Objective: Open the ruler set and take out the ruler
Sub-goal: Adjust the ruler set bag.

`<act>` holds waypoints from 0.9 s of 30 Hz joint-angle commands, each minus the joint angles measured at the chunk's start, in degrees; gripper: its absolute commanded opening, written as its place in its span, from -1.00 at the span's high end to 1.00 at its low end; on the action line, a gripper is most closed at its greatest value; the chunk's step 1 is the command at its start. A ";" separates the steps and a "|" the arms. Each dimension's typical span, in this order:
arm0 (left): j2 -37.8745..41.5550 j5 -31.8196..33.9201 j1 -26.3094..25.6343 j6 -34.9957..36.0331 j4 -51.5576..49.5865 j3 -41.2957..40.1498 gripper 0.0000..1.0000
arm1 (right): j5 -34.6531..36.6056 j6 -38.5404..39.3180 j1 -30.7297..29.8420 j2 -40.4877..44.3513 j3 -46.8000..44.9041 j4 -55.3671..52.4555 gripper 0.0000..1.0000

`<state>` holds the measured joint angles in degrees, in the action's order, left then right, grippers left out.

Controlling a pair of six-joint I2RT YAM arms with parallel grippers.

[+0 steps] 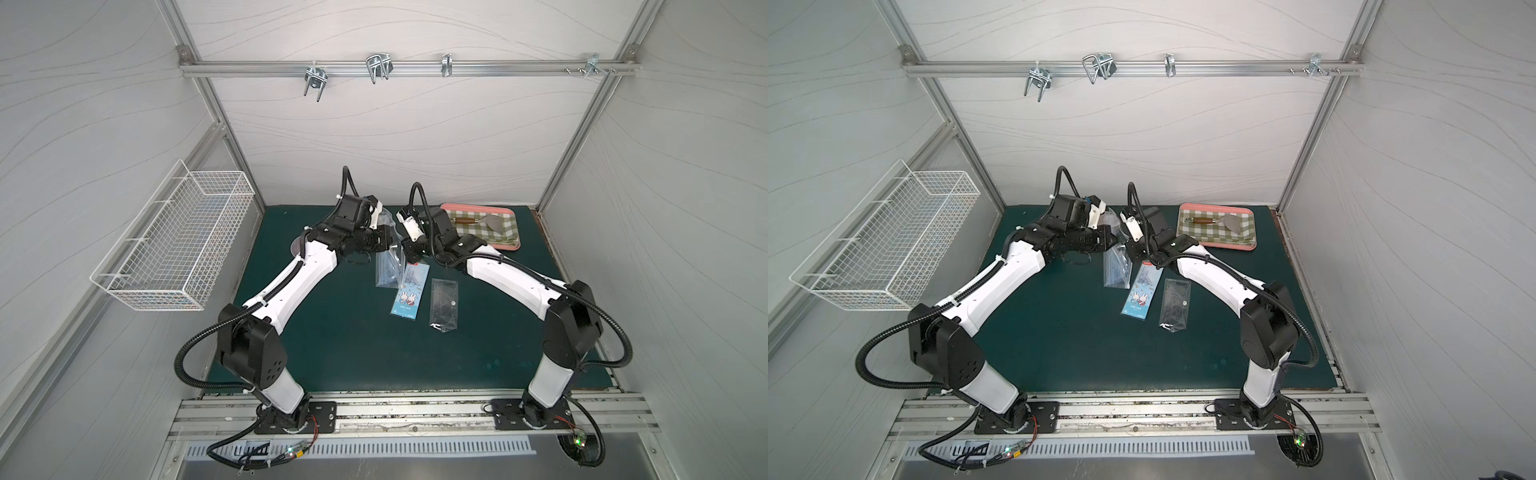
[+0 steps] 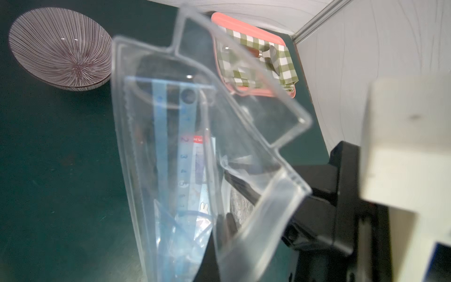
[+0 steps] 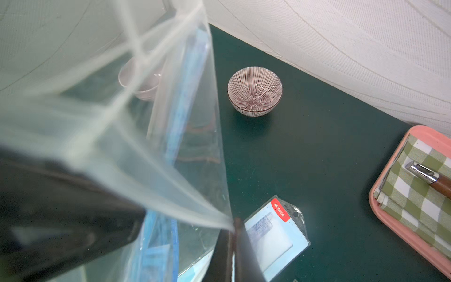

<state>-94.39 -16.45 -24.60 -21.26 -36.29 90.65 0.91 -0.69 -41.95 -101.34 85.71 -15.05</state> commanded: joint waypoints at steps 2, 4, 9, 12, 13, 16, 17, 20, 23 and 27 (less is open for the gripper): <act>-3.64 1.56 -0.10 5.29 -10.65 7.12 1.00 | -4.12 -1.20 0.17 -0.33 -1.93 -0.14 0.84; -3.74 0.69 0.02 5.13 -9.74 6.57 1.00 | -4.99 -1.29 0.20 0.00 -1.84 -0.42 0.80; -4.41 -1.73 0.30 3.68 -7.13 5.24 1.00 | -4.74 -0.63 -0.36 2.63 -2.44 -1.47 0.60; -5.49 -3.79 1.18 2.63 -6.13 5.25 1.00 | -4.28 -0.38 -0.35 4.61 -2.73 -2.37 0.59; -5.72 -5.51 1.70 2.01 -5.19 4.84 1.00 | -4.26 -0.28 -0.32 5.17 -2.75 -2.64 0.58; -6.41 -9.89 3.35 -0.65 -1.83 3.23 1.00 | -3.97 0.06 -0.45 6.67 -2.13 -4.37 0.54; -6.60 -11.57 4.12 -1.83 -0.53 2.50 1.00 | -3.81 0.35 -0.57 7.06 -1.85 -5.09 0.53; -7.23 -13.22 5.27 -2.88 0.38 1.72 1.00 | -2.69 1.02 -0.85 8.53 -1.32 -7.01 0.49; -8.01 -15.57 6.64 -4.19 1.22 1.42 1.00 | -3.41 1.08 -1.13 10.30 -1.22 -8.21 0.51; -8.95 -15.41 7.46 -4.58 0.28 2.17 1.00 | -7.26 0.05 -2.15 11.12 -0.58 -9.96 0.87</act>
<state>-102.61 -29.39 -17.47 -24.69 -38.52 91.68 -3.49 -0.40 -42.89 -92.03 83.48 -22.13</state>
